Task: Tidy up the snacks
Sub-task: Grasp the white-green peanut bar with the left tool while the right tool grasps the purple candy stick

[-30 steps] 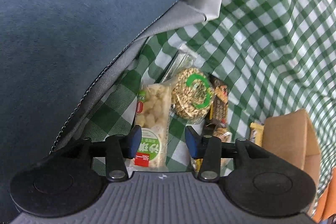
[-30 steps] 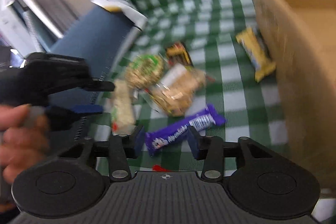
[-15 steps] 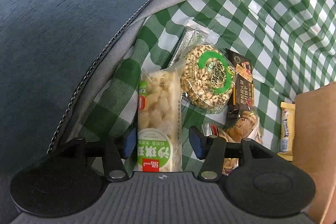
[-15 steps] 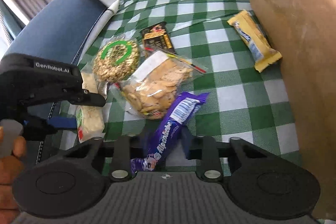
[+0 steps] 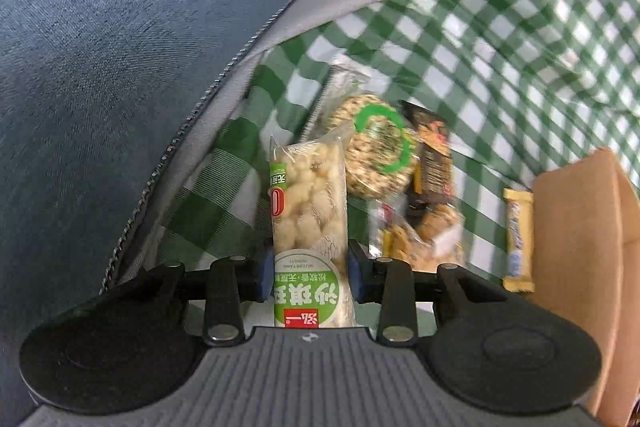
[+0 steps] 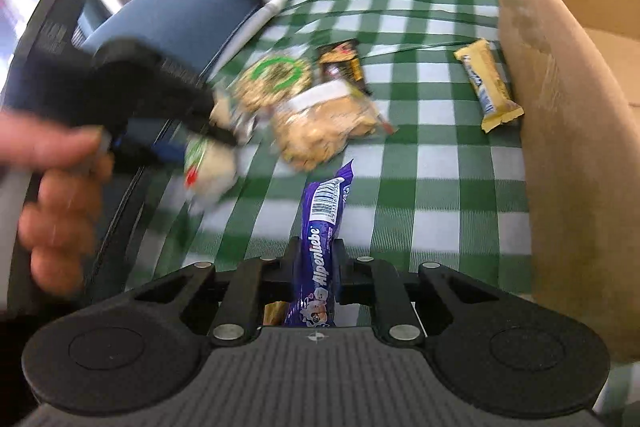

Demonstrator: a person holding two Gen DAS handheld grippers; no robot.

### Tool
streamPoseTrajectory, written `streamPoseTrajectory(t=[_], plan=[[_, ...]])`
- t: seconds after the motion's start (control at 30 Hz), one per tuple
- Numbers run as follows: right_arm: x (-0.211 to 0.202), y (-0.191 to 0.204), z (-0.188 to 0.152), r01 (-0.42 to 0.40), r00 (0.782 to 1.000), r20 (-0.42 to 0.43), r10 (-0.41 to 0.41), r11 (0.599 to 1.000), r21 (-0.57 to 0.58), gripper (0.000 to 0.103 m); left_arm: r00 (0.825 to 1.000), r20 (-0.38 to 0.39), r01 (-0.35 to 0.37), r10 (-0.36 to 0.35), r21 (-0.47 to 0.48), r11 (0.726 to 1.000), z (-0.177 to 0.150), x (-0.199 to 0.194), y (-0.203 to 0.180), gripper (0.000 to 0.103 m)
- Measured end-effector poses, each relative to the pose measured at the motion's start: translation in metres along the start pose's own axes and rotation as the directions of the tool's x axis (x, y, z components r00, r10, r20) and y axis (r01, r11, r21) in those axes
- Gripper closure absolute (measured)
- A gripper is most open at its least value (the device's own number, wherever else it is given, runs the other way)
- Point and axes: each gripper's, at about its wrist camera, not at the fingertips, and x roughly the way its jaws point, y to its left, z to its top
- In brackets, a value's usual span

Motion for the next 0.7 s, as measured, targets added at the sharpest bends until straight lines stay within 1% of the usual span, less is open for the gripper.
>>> streamPoseTrajectory(t=[0.07,0.13,0.27,0.3,0.37,0.43,0.47,0.63,0.7], plan=[[-0.008,0.004,-0.007,0.009,1.0,-0.008,-0.009,0.999,-0.043,0.087,1.0,-0.009,-0.001,0.001,0.04,0.999,-0.003,-0.001,-0.005,0.063],[-0.017,0.009,-0.015,0.012,1.0,-0.026,-0.014,0.995,-0.097,0.087,0.999,-0.04,-0.015,0.018,0.067,0.998,-0.006,0.004,-0.008,0.063],[-0.026,0.016,-0.034,0.043,0.997,-0.058,-0.056,0.977,-0.21,0.087,0.996,-0.091,-0.015,0.026,0.115,0.993,-0.012,0.012,-0.015,0.063],[-0.026,0.016,-0.039,0.046,0.995,-0.076,-0.065,0.973,-0.225,0.087,0.994,-0.099,-0.023,0.035,0.126,0.992,-0.014,0.015,-0.017,0.063],[-0.021,0.015,-0.048,0.055,0.989,-0.116,-0.087,0.967,-0.25,0.087,0.991,-0.112,-0.06,0.076,0.145,0.988,-0.016,0.024,-0.018,0.063],[-0.015,0.014,-0.054,0.077,0.983,-0.139,-0.118,0.959,-0.272,0.087,0.988,-0.118,-0.08,0.099,0.158,0.984,-0.017,0.029,-0.02,0.062],[-0.012,0.014,-0.056,0.084,0.981,-0.143,-0.127,0.958,-0.276,0.084,0.986,-0.118,-0.093,0.114,0.166,0.982,-0.018,0.032,-0.022,0.062],[-0.006,0.014,-0.058,0.092,0.983,-0.129,-0.128,0.963,-0.254,0.078,0.984,-0.103,-0.12,0.143,0.198,0.973,-0.019,0.037,-0.026,0.059],[-0.003,0.017,-0.058,0.092,0.984,-0.123,-0.127,0.962,-0.257,0.071,0.984,-0.096,-0.126,0.148,0.208,0.97,-0.02,0.038,-0.027,0.059]])
